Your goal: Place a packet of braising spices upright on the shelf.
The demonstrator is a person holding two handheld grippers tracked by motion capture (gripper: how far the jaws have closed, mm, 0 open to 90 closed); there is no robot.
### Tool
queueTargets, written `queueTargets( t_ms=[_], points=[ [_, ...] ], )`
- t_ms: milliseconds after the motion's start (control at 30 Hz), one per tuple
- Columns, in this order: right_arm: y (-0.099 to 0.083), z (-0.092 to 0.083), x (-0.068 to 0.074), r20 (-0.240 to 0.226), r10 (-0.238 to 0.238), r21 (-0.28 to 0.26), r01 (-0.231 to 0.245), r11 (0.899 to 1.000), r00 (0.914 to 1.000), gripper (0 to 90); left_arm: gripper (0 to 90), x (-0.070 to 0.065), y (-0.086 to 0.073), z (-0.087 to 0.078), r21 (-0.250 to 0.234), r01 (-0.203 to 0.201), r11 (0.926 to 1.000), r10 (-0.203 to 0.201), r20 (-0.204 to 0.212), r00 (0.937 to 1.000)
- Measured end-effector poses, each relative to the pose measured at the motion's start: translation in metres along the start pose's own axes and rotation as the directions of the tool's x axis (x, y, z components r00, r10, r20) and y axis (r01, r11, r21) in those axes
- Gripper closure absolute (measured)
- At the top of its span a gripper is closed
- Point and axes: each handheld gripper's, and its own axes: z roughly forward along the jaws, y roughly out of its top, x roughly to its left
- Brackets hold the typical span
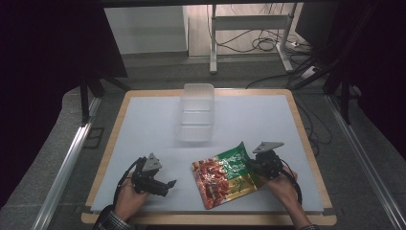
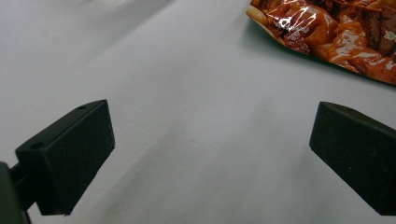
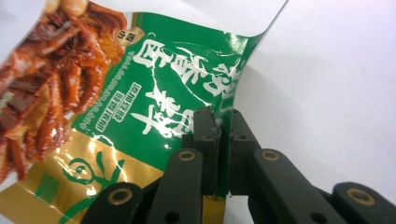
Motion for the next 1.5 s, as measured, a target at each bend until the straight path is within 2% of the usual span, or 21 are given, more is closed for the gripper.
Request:
queueTargets(
  t_ms=[133,400,500,633,700,767,800,967,1067,1233,1300,1500],
  points=[
    [0.0,0.0,0.003,0.013,-0.039,-0.014,0.039,0.999,0.9992,84.1,0.0,0.0,0.0,0.0,0.0,-0.002,1.0,0.002,0.001,1.0],
    [0.003,-0.006,0.006,0.01,-0.064,-0.034,0.064,0.997,0.9979,88.9,0.0,0.0,0.0,0.0,-0.003,-0.001,1.0,0.001,0.0,1.0],
    [0.007,-0.013,0.011,0.016,-0.069,-0.062,0.07,0.996,0.9975,89.1,0.0,0.0,0.0,-0.001,-0.007,0.001,1.0,-0.001,-0.004,1.0],
    [0.013,-0.021,0.011,-0.004,-0.044,-0.086,0.043,0.995,0.999,89.1,0.0,0.001,0.0,-0.001,-0.012,0.003,0.9999,-0.003,-0.004,1.0],
    [0.02,-0.031,0.01,-0.041,-0.015,-0.114,0.01,0.993,0.9991,89.2,0.0,0.002,0.0,-0.002,-0.02,0.008,0.9998,-0.008,-0.003,1.0],
    [0.021,-0.033,0.01,-0.051,-0.007,-0.119,0.001,0.993,0.9987,89.2,0.0,0.002,0.0,-0.002,-0.023,0.01,0.9997,-0.01,-0.003,0.9999],
    [0.026,-0.039,0.01,-0.082,0.007,-0.132,-0.018,0.991,0.9966,89.2,0.0,0.002,0.0,-0.003,-0.027,0.012,0.9996,-0.012,-0.004,0.9999],
    [0.043,-0.051,0.01,-0.163,0.023,-0.163,-0.05,0.985,0.9864,89.1,0.0,0.002,0.001,-0.002,-0.031,0.014,0.9994,-0.014,-0.002,0.9999],
    [0.056,-0.058,0.013,-0.187,-0.001,-0.178,-0.033,0.983,0.9823,89.2,0.0,0.002,0.001,-0.003,-0.029,0.008,0.9995,-0.008,-0.004,1.0],
    [0.073,-0.068,0.02,-0.191,-0.035,-0.196,-0.003,0.981,0.981,89.2,0.0,0.003,0.001,-0.003,-0.031,0.008,0.9995,-0.008,-0.002,1.0],
    [0.084,-0.075,0.025,-0.204,-0.053,-0.209,0.01,0.978,0.9775,89.3,0.0,0.002,0.001,-0.003,-0.031,0.007,0.9995,-0.008,-0.002,1.0],
    [0.102,-0.084,0.036,-0.215,-0.101,-0.219,0.053,0.974,0.9713,89.3,0.0,0.003,0.001,-0.004,-0.036,0.01,0.9993,-0.01,-0.003,0.9999]
  ],
)
